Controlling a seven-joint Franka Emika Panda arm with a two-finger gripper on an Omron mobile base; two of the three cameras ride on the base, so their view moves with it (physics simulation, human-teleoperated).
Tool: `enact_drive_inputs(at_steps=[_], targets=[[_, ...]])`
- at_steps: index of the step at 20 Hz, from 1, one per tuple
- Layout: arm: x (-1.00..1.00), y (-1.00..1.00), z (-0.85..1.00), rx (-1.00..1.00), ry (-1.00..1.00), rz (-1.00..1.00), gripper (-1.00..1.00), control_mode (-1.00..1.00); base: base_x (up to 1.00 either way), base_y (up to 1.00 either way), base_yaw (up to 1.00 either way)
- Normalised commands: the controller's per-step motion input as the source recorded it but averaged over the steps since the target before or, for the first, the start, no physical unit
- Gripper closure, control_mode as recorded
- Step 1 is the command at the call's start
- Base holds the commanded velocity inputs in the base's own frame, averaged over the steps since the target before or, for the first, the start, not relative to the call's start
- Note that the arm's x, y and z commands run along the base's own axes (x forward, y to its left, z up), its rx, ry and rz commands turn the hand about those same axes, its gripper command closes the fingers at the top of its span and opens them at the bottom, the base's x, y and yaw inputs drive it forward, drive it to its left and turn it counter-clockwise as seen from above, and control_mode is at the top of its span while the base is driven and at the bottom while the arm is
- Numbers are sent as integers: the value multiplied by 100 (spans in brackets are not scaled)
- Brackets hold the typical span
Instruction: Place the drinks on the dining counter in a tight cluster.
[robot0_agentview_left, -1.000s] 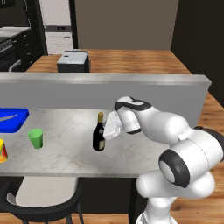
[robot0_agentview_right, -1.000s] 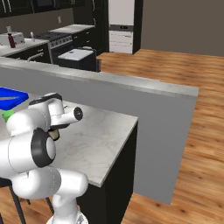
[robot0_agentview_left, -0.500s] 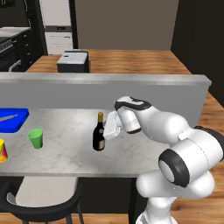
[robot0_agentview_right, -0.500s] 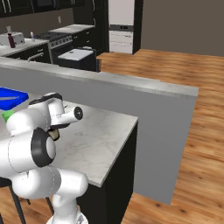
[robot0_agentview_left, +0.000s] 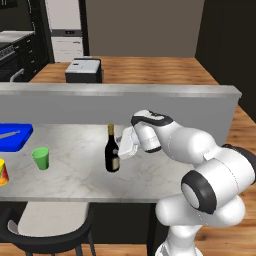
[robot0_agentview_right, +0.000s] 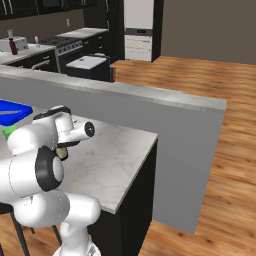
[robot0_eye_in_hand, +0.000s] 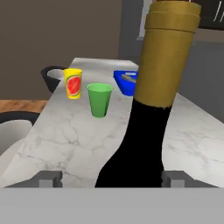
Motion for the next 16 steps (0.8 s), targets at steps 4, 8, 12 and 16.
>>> enact_drive_inputs(at_steps=[4,8,12,16], targets=[[0,0,0,0,0,0,-100,-100,0,0,0],[0,0,0,0,0,0,-100,-100,0,0,0],[0,-9,0,0,0,0,-100,-100,0,0,0],[-19,-41,1,0,0,-9,-100,-100,0,0,0]])
